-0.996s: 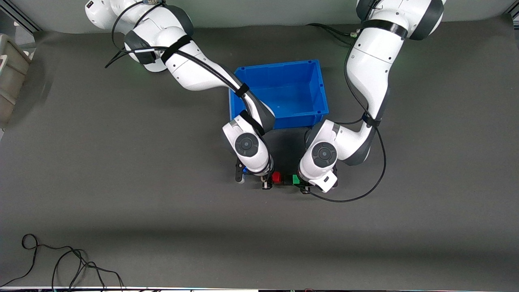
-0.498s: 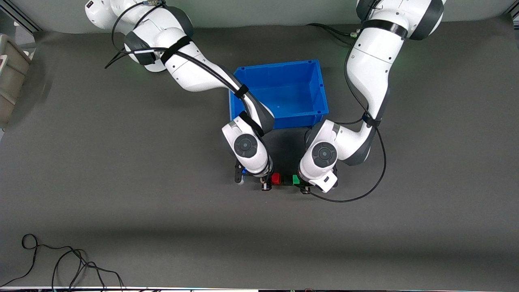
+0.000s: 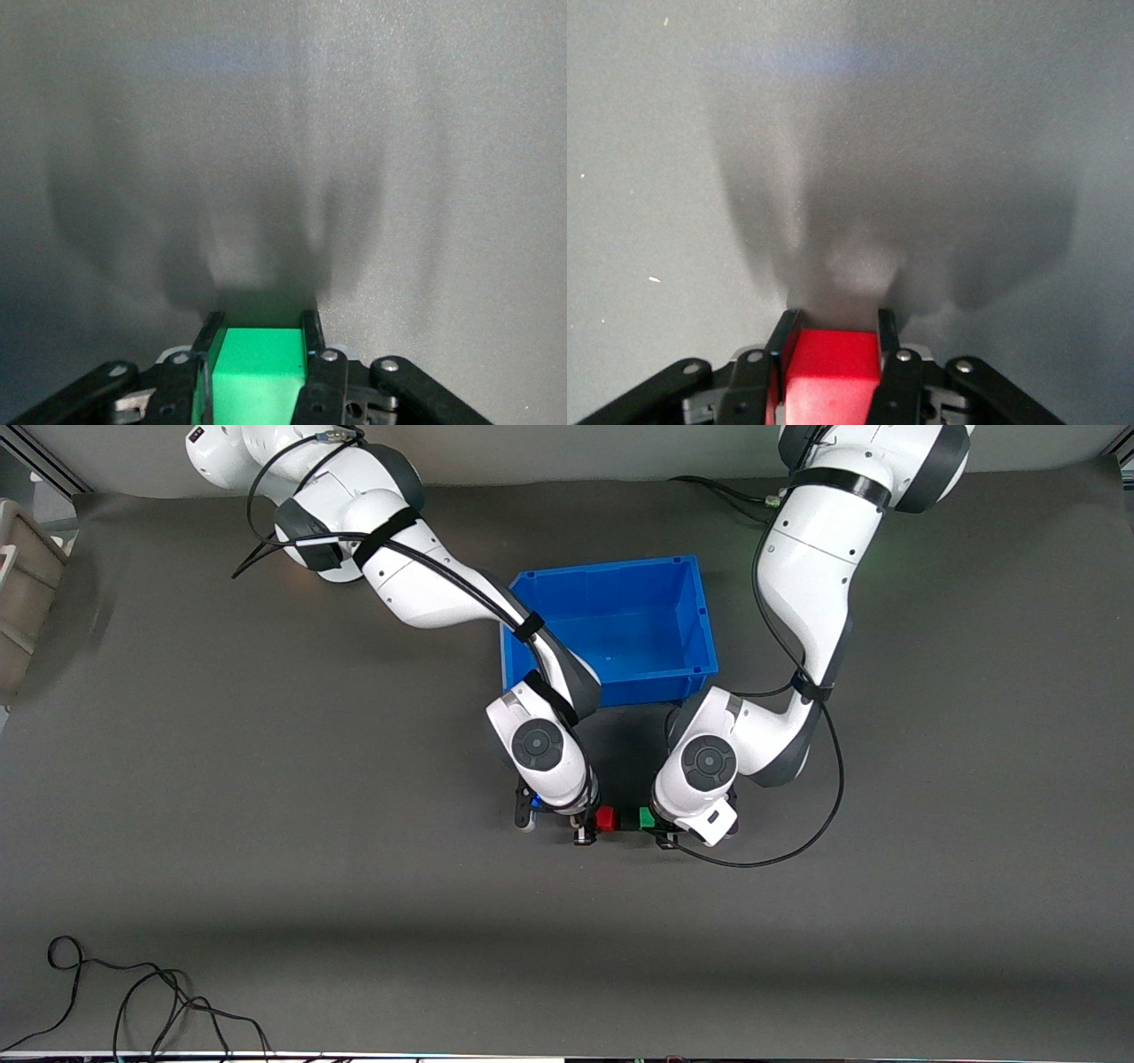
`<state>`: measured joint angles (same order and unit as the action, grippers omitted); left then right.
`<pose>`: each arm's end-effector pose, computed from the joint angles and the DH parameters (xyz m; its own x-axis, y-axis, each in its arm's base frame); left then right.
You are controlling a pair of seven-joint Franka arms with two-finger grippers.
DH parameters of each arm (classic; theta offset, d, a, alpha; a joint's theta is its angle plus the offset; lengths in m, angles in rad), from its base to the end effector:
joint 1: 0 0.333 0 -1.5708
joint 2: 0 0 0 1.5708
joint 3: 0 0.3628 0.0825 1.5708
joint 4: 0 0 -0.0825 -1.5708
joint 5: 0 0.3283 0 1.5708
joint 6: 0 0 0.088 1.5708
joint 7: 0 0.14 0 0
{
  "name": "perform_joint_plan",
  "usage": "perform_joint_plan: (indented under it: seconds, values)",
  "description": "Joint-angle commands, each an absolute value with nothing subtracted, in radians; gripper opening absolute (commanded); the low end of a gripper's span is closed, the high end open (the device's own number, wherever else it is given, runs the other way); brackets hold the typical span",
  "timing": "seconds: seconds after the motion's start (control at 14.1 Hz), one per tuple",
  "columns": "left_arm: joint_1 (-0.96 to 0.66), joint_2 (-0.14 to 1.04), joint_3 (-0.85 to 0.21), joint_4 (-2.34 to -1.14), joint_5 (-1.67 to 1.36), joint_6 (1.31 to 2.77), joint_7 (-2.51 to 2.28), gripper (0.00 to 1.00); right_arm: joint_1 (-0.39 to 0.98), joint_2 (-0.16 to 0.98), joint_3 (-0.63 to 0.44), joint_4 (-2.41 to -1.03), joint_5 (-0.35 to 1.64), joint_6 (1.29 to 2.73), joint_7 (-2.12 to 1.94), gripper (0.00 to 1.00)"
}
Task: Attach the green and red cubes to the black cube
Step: 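Press the red and green cubes against opposite sides of the black cube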
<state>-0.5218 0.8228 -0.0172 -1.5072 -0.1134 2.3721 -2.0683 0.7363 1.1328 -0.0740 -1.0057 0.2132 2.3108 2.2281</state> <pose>0.6095 -0.3662 0.2172 -0.0445 0.9939 -0.1012 0.9990 0.0435 -0.0119 0.6068 0.5153 0.1837 -0.0689 -0.9789 -0.1923 -0.9945 0.0827 -0.0648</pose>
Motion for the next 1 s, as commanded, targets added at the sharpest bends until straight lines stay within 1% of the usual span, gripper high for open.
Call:
perform_joint_plan:
  seconds: [0.0, 0.07, 0.14, 0.21, 0.28, 0.36, 0.43, 0.5, 0.64, 0.71, 0.78, 0.85, 0.93]
  values:
    - [-0.531, 0.830, -0.011, -1.489, -0.121, 2.375, -2.082, 0.00, 0.747, 1.175, -0.075, -0.956, 0.193, 2.321, 2.263, 0.00]
    - [-0.531, 0.830, -0.011, -1.489, -0.121, 2.375, -2.080, 0.00, 0.749, 1.174, -0.075, -0.956, 0.193, 2.319, 2.263, 0.00]
    - [-0.531, 0.830, -0.011, -1.489, -0.120, 2.375, -2.079, 0.08, 0.749, 1.173, -0.075, -0.957, 0.193, 2.319, 2.261, 0.00]
    - [-0.531, 0.830, -0.011, -1.489, -0.121, 2.375, -2.080, 0.13, 0.749, 1.173, -0.075, -0.956, 0.193, 2.321, 2.261, 0.00]
    - [-0.529, 0.830, -0.011, -1.489, -0.123, 2.375, -2.085, 0.23, 0.749, 1.173, -0.075, -0.956, 0.193, 2.319, 2.261, 0.01]
    - [-0.529, 0.830, -0.011, -1.489, -0.123, 2.375, -2.086, 0.29, 0.749, 1.173, -0.075, -0.956, 0.193, 2.321, 2.260, 0.18]
    - [-0.529, 0.830, -0.011, -1.489, -0.123, 2.375, -2.086, 0.33, 0.749, 1.172, -0.075, -0.956, 0.193, 2.321, 2.250, 0.44]
    - [-0.529, 0.830, -0.011, -1.489, -0.123, 2.375, -2.086, 0.35, 0.747, 1.172, -0.075, -0.956, 0.193, 2.321, 2.249, 0.62]
    - [-0.531, 0.830, -0.011, -1.489, -0.121, 2.375, -2.085, 0.38, 0.742, 1.166, -0.075, -0.954, 0.193, 2.322, 2.244, 0.90]
    - [-0.531, 0.830, -0.011, -1.489, -0.121, 2.375, -2.086, 0.49, 0.741, 1.164, -0.075, -0.953, 0.195, 2.322, 2.244, 0.94]
    - [-0.532, 0.830, -0.011, -1.489, -0.121, 2.375, -2.088, 0.66, 0.741, 1.161, -0.075, -0.953, 0.193, 2.322, 2.244, 0.99]
    - [-0.532, 0.830, -0.011, -1.489, -0.121, 2.373, -2.089, 0.94, 0.738, 1.155, -0.075, -0.953, 0.195, 2.322, 2.235, 0.99]
    - [-0.532, 0.828, -0.011, -1.489, -0.121, 2.373, -2.088, 1.00, 0.733, 1.135, -0.075, -0.954, 0.195, 2.318, 2.223, 0.99]
